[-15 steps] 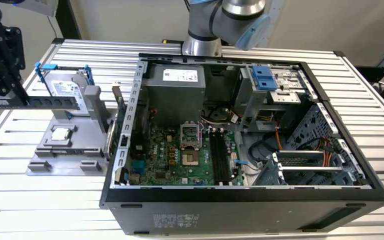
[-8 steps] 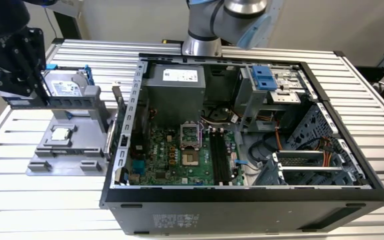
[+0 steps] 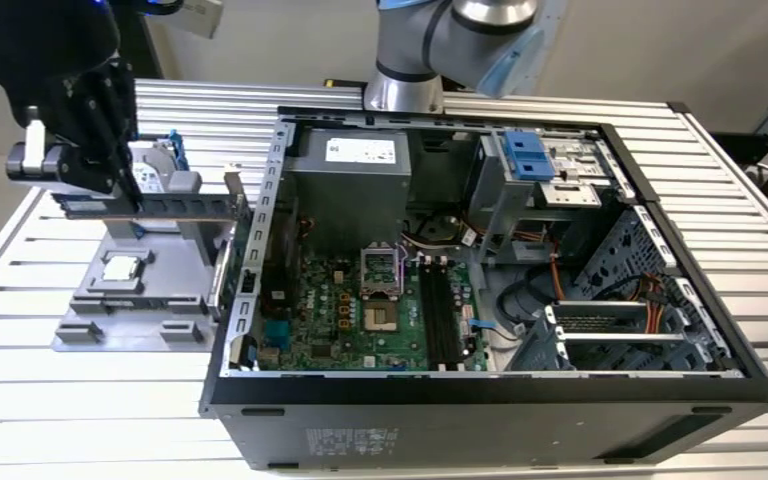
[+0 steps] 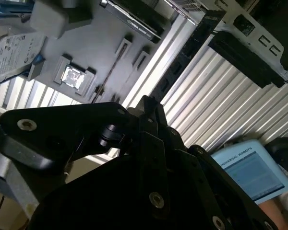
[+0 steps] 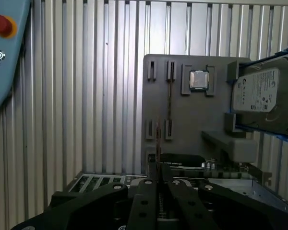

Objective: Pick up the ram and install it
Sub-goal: 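Pick up the ram and move it above insertion slot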

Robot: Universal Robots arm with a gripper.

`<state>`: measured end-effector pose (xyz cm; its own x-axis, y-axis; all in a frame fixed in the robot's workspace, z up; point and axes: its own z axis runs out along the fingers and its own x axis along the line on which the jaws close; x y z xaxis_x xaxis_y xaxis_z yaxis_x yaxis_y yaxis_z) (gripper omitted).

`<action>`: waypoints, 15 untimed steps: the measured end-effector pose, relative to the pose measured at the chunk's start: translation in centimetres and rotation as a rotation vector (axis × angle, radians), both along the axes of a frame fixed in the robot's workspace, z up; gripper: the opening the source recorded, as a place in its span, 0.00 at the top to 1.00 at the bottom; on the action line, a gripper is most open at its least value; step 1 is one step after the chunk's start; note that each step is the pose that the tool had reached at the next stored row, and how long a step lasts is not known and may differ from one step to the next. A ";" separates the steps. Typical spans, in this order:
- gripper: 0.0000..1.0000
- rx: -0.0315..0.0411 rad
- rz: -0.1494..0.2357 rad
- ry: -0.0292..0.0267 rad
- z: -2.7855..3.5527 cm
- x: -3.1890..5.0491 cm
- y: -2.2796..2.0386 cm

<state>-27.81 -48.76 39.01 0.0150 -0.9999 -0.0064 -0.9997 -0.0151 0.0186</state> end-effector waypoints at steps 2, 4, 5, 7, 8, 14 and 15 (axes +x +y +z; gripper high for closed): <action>1.00 -0.0001 0.000 0.0002 0.00 0.80 0.00; 1.00 0.0000 0.000 0.0004 0.00 1.53 0.01; 1.00 0.0000 0.000 0.0006 0.00 1.90 0.01; 1.00 -0.0001 0.000 0.0010 0.01 2.72 0.01; 1.00 -0.0001 0.000 0.0013 0.01 3.14 0.02; 1.00 0.0000 0.000 0.0038 0.00 5.24 0.05; 1.00 0.0000 0.000 0.0039 0.00 5.34 0.05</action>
<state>-22.47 -48.70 39.01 0.0151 -0.9999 -0.0065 -0.9996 -0.0153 0.0225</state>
